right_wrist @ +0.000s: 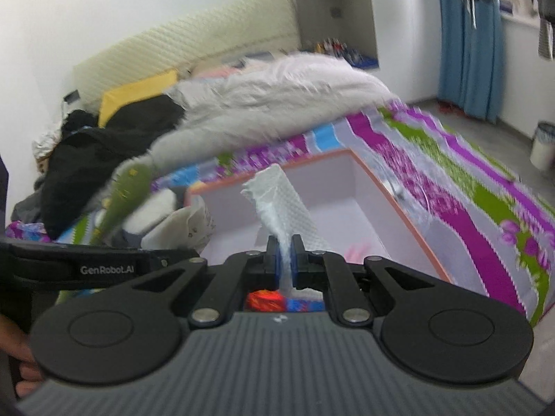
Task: Organize soft objects
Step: 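Lift the clear bag with the left tool while the right tool lifts the tissue toward the box, then lower the bag into the box and open the left tool while the right tool releases the tissue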
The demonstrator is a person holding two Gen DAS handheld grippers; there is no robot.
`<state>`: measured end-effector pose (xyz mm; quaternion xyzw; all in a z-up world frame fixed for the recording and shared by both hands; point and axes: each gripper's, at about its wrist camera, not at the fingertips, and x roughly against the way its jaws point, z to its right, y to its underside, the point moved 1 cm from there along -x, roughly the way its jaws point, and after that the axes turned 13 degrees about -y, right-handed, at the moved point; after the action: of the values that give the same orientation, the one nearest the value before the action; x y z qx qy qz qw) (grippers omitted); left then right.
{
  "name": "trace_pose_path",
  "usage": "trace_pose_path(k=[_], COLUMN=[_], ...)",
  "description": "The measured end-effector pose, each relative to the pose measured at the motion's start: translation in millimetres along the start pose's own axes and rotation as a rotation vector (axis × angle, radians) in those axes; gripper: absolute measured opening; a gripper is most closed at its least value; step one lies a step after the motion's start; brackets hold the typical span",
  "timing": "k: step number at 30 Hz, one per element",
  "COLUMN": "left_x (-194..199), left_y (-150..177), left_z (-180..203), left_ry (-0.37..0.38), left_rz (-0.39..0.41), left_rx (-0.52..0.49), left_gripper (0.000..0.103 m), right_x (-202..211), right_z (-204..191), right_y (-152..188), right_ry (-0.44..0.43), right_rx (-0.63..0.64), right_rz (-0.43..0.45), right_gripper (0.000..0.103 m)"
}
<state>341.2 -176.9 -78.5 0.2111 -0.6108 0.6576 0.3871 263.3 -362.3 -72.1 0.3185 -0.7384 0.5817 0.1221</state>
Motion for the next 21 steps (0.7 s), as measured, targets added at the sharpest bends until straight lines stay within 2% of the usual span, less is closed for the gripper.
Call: trace_pose_path(k=[4,12,21], left_x=[-46,-111,-145], left_y=[-3,-8,-1], left_z=[16,38,44], left_ry=[-0.011,-0.043,-0.069], left_rz=[-0.061,-0.14,-0.194], left_rx=[-0.017,-0.048,-0.056], left_gripper=[0.019,0.019,0.021], right_x=[-24,-64,-82], right_z=[31,72,90], right_y=[7,23,32], right_ry=[0.02,0.035,0.041], right_rx=[-0.034,-0.065,-0.102], right_rz=[-0.062,-0.161,-0.203], right_gripper=[0.01,0.012,0.015])
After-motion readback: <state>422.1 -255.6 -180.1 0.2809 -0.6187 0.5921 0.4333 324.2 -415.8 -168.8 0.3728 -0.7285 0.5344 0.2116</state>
